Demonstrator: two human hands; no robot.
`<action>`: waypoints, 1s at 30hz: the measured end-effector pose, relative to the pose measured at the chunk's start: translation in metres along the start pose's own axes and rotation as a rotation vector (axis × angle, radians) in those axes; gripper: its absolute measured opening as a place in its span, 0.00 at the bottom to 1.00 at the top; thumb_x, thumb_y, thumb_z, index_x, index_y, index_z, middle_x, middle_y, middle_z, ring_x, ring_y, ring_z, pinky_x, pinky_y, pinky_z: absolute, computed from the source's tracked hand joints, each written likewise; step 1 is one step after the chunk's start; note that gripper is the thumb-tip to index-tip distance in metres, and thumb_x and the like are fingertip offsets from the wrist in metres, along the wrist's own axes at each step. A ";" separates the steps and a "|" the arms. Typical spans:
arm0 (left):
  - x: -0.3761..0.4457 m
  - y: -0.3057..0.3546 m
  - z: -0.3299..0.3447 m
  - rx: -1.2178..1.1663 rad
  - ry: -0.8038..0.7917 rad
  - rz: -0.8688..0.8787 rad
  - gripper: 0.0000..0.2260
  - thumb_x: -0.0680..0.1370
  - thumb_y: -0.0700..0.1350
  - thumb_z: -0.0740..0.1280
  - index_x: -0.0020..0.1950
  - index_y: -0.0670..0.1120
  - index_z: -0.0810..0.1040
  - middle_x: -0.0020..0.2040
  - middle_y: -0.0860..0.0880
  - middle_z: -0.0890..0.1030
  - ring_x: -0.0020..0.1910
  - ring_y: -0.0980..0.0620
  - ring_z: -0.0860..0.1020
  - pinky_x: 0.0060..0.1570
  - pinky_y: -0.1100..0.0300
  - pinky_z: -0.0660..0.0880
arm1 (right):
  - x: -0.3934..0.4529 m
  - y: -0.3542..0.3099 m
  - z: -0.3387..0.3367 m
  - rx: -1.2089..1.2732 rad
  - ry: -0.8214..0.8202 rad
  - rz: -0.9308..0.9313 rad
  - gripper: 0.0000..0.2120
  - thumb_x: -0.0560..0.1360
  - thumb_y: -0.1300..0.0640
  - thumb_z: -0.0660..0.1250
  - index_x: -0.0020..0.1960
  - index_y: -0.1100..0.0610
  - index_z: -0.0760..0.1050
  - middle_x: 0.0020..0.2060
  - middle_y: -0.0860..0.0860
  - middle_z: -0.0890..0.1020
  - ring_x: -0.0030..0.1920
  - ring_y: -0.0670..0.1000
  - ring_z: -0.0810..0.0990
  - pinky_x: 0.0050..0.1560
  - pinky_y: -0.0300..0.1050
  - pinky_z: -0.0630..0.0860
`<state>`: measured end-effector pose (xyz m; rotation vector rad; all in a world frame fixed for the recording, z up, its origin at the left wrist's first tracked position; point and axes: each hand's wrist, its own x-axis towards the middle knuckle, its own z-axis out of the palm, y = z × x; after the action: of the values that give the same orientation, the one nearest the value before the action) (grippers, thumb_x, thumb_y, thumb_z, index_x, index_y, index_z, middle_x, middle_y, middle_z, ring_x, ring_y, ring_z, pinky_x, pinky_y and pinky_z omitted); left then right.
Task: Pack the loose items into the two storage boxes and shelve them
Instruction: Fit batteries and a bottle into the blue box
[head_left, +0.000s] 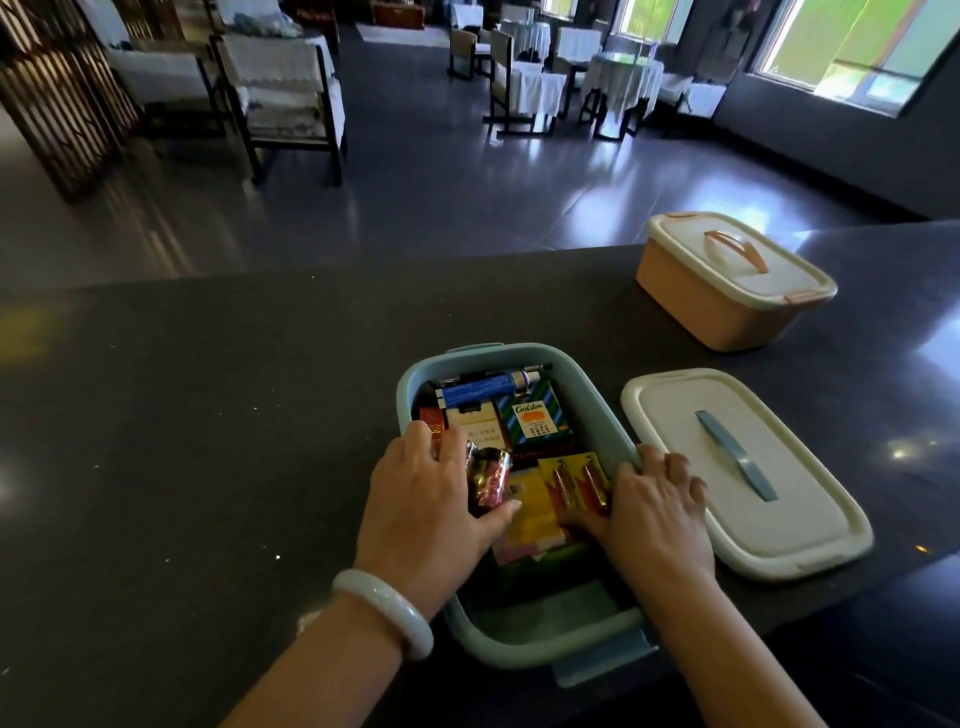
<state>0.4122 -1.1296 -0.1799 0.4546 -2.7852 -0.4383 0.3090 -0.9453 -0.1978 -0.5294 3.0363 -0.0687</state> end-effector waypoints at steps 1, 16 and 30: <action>0.001 0.002 0.000 -0.005 -0.010 0.010 0.34 0.68 0.72 0.61 0.67 0.54 0.62 0.56 0.52 0.66 0.52 0.56 0.68 0.53 0.61 0.69 | 0.000 0.000 -0.001 0.013 -0.009 -0.001 0.42 0.63 0.24 0.62 0.67 0.52 0.69 0.69 0.52 0.62 0.70 0.56 0.58 0.70 0.57 0.58; 0.024 0.040 0.027 -0.018 -0.472 -0.153 0.38 0.70 0.61 0.72 0.71 0.47 0.57 0.66 0.43 0.63 0.57 0.47 0.73 0.58 0.52 0.74 | 0.022 0.010 -0.009 0.122 -0.057 -0.143 0.24 0.74 0.34 0.58 0.65 0.45 0.70 0.66 0.51 0.67 0.64 0.52 0.68 0.62 0.49 0.71; 0.025 0.023 0.033 -0.143 -0.429 -0.070 0.26 0.72 0.48 0.74 0.65 0.52 0.65 0.66 0.49 0.62 0.57 0.51 0.73 0.57 0.54 0.74 | 0.022 0.015 -0.003 0.082 -0.009 -0.181 0.18 0.75 0.43 0.65 0.63 0.49 0.73 0.61 0.49 0.67 0.58 0.49 0.68 0.57 0.44 0.70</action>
<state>0.3729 -1.1090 -0.1961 0.4732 -3.1197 -0.8333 0.2829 -0.9390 -0.1971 -0.7938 2.9529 -0.1975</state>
